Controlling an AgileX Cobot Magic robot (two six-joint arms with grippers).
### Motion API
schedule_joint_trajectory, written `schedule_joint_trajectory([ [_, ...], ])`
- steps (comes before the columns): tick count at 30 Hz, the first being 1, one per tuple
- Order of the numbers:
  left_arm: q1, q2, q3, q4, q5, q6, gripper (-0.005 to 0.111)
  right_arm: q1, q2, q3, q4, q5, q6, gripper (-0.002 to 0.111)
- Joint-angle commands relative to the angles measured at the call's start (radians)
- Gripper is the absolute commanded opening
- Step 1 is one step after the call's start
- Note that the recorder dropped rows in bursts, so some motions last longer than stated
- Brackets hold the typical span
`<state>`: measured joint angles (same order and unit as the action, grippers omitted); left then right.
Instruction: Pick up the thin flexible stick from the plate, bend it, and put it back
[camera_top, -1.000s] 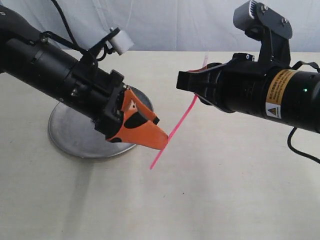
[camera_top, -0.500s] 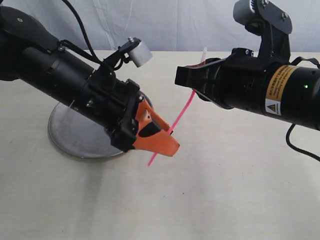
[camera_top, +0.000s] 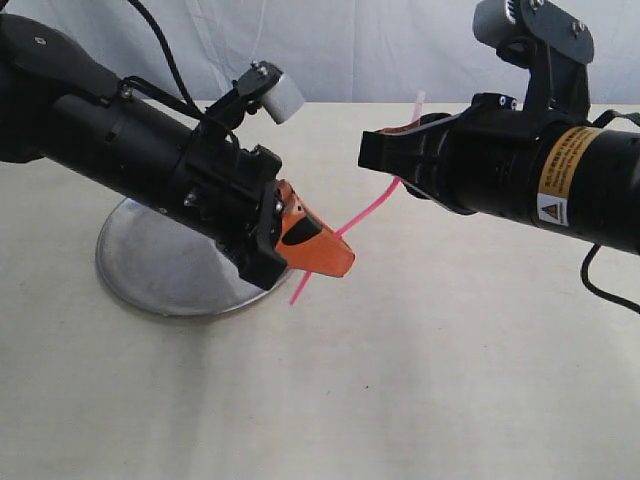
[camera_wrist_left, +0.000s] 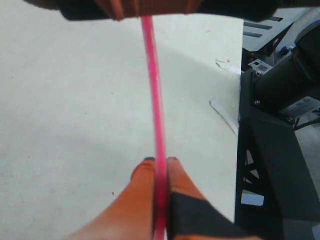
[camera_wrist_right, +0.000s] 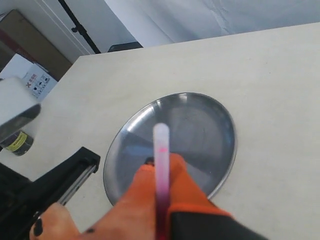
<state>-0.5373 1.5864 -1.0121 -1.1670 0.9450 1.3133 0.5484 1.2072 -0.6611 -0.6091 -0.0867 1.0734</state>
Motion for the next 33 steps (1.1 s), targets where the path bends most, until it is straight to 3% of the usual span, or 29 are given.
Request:
schedule_joint_trajectory([
  [1,-0.001,-0.003,-0.005,-0.095,-0.059,0.006,0.0,0.0,-0.005,-0.002,-0.032,0.016,-0.01,-0.001],
  [25,-0.001,-0.003,-0.005,-0.205,-0.121,0.058,0.0,0.002,-0.005,-0.002,-0.036,0.108,-0.01,-0.001],
  [33,-0.001,-0.003,-0.005,-0.238,-0.137,0.063,0.0,0.068,-0.005,-0.002,-0.036,0.16,-0.01,-0.001],
])
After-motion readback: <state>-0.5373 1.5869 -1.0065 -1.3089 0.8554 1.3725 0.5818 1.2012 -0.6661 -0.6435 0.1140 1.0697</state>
